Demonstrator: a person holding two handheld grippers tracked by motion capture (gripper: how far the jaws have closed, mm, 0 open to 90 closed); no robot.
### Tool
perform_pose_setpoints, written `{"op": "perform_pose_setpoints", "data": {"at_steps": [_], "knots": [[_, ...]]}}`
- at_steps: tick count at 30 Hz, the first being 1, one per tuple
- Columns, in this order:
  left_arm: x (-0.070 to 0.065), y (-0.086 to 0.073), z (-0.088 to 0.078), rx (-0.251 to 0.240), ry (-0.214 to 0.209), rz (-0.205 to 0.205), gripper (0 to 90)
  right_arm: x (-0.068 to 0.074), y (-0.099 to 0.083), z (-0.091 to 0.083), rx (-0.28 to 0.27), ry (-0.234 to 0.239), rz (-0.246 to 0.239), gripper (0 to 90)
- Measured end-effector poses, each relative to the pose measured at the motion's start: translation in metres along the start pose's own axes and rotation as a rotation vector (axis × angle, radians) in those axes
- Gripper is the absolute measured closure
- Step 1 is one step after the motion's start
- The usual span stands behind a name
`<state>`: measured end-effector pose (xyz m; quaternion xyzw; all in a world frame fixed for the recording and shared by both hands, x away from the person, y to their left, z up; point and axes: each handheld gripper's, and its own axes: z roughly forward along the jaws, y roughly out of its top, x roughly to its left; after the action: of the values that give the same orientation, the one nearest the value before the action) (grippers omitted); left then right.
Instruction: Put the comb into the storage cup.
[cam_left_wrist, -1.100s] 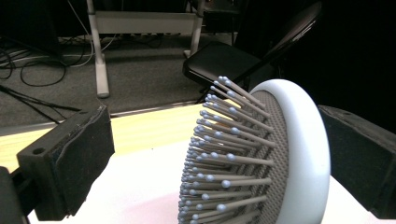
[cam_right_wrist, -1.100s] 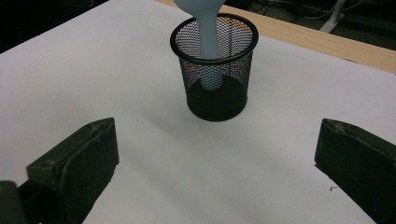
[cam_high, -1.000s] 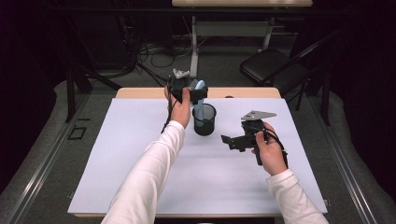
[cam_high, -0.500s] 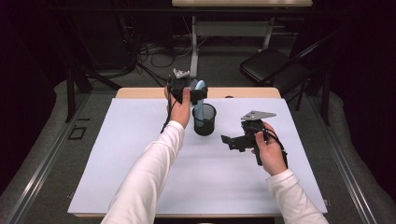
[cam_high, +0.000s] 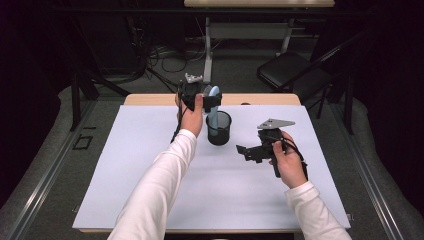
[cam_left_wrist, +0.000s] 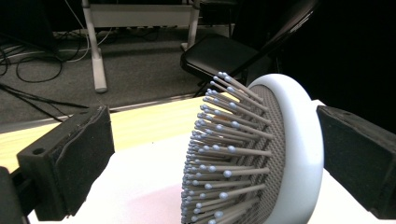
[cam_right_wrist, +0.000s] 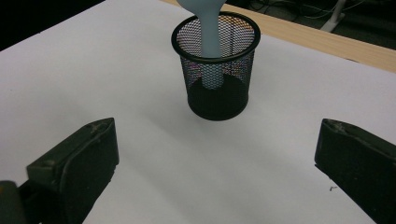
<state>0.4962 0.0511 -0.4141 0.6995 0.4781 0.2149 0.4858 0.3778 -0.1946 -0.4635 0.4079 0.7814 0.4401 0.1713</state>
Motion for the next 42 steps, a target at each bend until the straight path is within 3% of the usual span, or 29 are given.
{"op": "perform_pose_setpoints", "data": {"at_steps": [20, 42], "knots": [[0.001, 0.005, -0.004, 0.035, -0.027, 0.009, 1.0, 0.0, 0.0, 0.001, 0.002, 0.003, -0.001, 0.0], [0.003, 0.018, -0.015, 0.036, -0.005, 0.048, 2.9, -0.001, -0.001, 0.0, 0.002, 0.0, 0.008, 0.0]]}}
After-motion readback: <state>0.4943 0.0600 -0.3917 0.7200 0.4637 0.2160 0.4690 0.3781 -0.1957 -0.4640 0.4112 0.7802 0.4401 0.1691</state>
